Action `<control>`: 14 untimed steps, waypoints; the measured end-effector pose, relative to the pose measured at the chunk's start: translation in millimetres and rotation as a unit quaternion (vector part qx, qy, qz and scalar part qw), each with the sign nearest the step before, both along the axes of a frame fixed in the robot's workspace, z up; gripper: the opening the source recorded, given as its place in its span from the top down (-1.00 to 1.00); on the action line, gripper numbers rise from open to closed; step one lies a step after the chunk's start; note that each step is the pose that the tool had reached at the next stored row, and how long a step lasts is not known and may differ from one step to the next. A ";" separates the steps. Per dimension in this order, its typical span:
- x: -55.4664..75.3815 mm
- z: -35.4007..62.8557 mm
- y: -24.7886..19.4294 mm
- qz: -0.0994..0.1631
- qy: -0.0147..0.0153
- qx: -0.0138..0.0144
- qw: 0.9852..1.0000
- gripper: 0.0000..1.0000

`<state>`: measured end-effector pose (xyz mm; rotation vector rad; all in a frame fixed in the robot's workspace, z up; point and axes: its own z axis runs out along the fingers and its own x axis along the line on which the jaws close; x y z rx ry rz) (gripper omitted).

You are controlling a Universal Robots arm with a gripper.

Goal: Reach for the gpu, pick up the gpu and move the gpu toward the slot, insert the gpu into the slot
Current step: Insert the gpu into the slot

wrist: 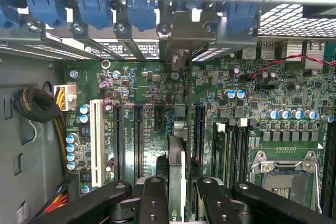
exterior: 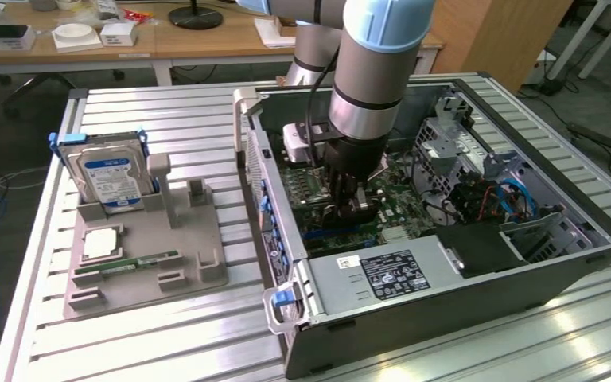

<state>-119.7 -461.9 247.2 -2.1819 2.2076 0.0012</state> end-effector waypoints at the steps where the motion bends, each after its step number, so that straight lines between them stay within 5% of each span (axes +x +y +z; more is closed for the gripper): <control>1: 0.0 0.0 0.0 0.000 0.000 0.000 1.000 0.48; 14: 4.9 0.1 -0.1 0.000 0.000 0.000 1.000 0.48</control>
